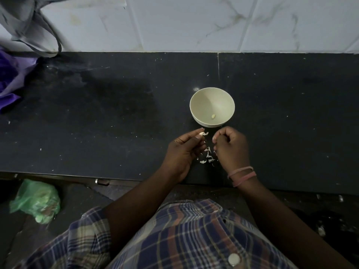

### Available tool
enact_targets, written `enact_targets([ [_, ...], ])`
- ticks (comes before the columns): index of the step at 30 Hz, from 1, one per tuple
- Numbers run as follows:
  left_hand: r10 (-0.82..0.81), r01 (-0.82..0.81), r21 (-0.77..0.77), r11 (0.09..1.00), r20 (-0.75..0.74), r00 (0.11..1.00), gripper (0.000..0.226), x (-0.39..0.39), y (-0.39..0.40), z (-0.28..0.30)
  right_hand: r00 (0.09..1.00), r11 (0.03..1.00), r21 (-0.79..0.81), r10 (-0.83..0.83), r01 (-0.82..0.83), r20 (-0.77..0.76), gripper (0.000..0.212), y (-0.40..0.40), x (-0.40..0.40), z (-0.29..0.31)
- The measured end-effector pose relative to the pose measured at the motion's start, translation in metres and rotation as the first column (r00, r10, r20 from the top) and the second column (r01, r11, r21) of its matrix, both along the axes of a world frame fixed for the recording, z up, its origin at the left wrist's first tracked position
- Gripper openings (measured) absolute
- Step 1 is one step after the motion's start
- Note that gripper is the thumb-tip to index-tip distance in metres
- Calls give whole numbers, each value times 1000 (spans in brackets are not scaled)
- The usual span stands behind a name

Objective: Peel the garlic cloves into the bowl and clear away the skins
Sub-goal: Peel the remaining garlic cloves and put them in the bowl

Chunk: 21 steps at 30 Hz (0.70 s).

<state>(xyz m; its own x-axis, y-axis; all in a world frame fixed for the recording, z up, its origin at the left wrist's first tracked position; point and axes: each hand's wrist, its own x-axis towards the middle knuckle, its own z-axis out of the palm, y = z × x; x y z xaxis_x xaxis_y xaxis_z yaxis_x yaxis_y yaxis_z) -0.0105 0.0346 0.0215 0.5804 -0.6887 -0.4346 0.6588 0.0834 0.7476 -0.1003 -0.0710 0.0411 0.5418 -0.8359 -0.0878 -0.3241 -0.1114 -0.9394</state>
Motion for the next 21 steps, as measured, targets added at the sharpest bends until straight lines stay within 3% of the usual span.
enact_targets([
  [6, 27, -29, 28, 999, 63, 998, 28, 0, -1, 0, 997, 993, -103, 48, -55, -67, 31, 0, 2, 1],
  [8, 23, -27, 39, 999, 86, 996, 28, 1, 0, -1, 995, 991, -107, 75, -81, -63, 25, 1, 4, -2],
  [11, 20, -30, 61, 998, 150, 989, 29, 3, 0, -2, 995, 995, -23, 101, -101, 14, 12, 4, 6, -4],
  [17, 52, -71, 61, 996, 271, 961, 15, 4, 6, 3, 968, 981, -11, 193, -194, 161, 21, 3, 6, 3],
  [21, 44, -66, 53, 996, 348, 937, 16, 4, 5, 3, 959, 975, -13, 220, -221, 179, 21, 1, 8, 4],
])
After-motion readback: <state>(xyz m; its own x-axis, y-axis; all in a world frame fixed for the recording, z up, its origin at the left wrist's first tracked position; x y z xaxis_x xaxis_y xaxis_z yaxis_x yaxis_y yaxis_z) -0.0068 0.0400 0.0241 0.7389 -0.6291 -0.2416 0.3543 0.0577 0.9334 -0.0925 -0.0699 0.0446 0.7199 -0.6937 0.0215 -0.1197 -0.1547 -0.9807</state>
